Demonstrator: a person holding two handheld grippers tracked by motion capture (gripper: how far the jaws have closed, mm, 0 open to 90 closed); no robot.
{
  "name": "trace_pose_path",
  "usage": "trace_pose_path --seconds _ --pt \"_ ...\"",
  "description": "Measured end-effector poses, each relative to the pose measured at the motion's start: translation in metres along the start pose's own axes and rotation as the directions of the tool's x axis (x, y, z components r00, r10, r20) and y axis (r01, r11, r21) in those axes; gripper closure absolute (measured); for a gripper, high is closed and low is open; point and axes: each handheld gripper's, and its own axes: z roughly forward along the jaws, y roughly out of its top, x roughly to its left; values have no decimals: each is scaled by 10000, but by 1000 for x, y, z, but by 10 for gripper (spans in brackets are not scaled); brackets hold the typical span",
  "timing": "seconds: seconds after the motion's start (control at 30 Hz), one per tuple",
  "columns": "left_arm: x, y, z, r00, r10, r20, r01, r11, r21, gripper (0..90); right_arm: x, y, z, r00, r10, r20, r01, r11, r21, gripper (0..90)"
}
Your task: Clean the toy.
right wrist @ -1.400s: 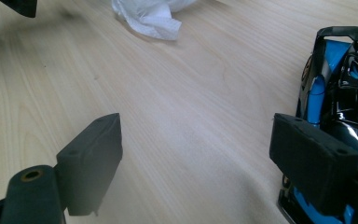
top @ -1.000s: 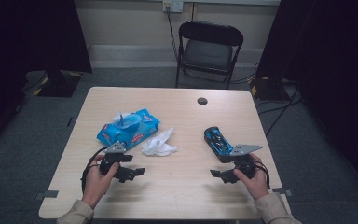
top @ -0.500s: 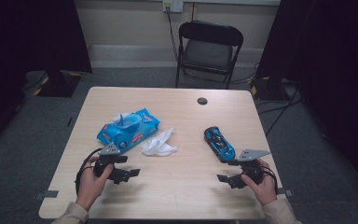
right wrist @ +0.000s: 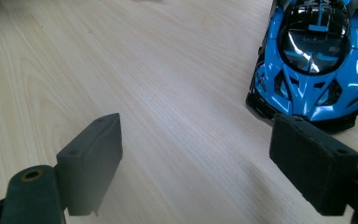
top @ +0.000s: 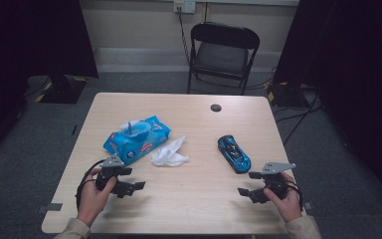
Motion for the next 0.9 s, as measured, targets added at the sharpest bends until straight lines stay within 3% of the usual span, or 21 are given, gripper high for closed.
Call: trace_pose_path --seconds 0.9 --pt "13 -15 -11 9988 -247 -419 257 9994 249 158 -16 -27 -15 9972 361 649 -366 9993 72 170"
